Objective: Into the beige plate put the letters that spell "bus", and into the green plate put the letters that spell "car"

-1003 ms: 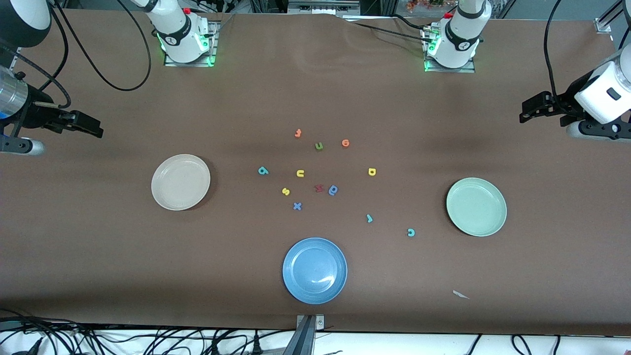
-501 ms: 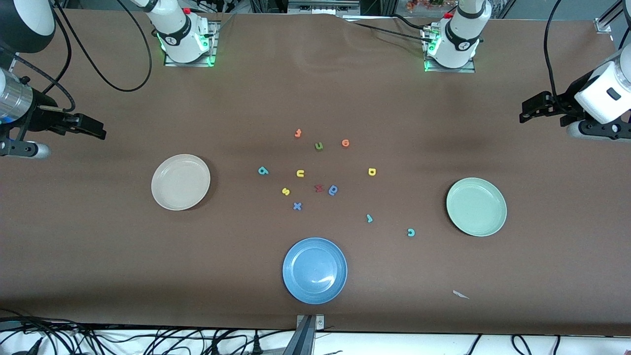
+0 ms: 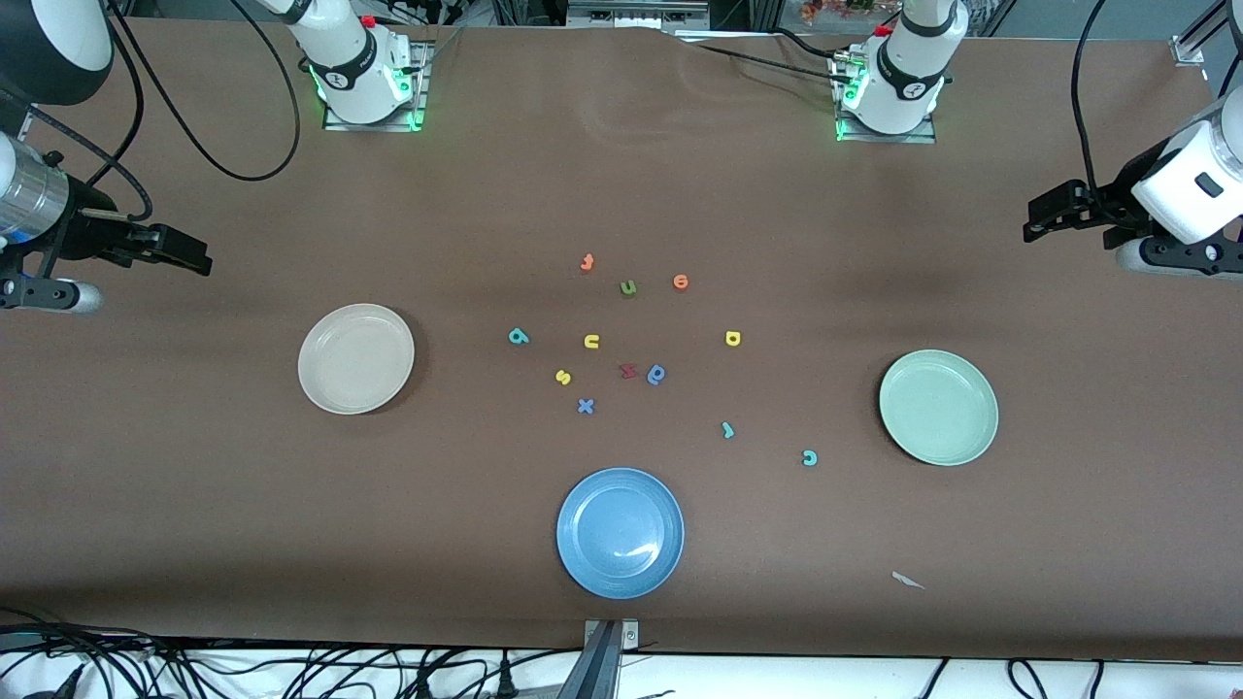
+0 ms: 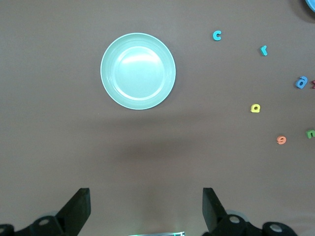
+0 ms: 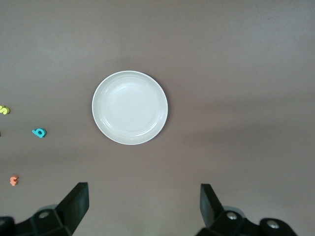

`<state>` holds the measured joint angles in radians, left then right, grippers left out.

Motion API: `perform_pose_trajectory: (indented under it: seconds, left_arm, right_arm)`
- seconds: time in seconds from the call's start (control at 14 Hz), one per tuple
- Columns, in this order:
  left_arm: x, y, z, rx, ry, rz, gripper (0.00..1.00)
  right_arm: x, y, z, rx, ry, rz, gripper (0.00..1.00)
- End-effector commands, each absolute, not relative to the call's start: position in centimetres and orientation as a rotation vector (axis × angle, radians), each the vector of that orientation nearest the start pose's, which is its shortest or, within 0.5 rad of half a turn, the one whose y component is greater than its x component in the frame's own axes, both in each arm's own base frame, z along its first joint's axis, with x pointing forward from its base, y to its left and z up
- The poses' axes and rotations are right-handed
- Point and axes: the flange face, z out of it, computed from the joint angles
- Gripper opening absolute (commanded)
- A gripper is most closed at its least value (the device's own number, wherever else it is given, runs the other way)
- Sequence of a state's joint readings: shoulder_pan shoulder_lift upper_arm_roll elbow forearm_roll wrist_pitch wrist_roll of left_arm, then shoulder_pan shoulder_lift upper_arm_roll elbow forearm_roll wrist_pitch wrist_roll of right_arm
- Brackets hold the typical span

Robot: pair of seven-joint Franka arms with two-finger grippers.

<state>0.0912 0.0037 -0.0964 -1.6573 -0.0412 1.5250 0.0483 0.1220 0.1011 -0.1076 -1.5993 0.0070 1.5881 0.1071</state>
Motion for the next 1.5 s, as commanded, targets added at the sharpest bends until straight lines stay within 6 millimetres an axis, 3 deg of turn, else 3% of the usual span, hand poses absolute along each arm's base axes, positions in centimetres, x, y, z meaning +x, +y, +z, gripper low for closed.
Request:
perform_pose_trajectory:
  seconds: [0.0, 1.43]
  left_arm:
    - [54.80, -0.50, 58.50, -3.178, 0.120, 0.220, 1.00]
    - [54.79, -0.50, 58.43, -3.178, 0.120, 0.222, 1.00]
  right_arm:
    - [58.08, 2.42, 55.72, -3.127, 0.123, 0.169, 1.00]
    - [57.74, 2.05, 56.16, -3.126, 0.132, 0.173, 1.00]
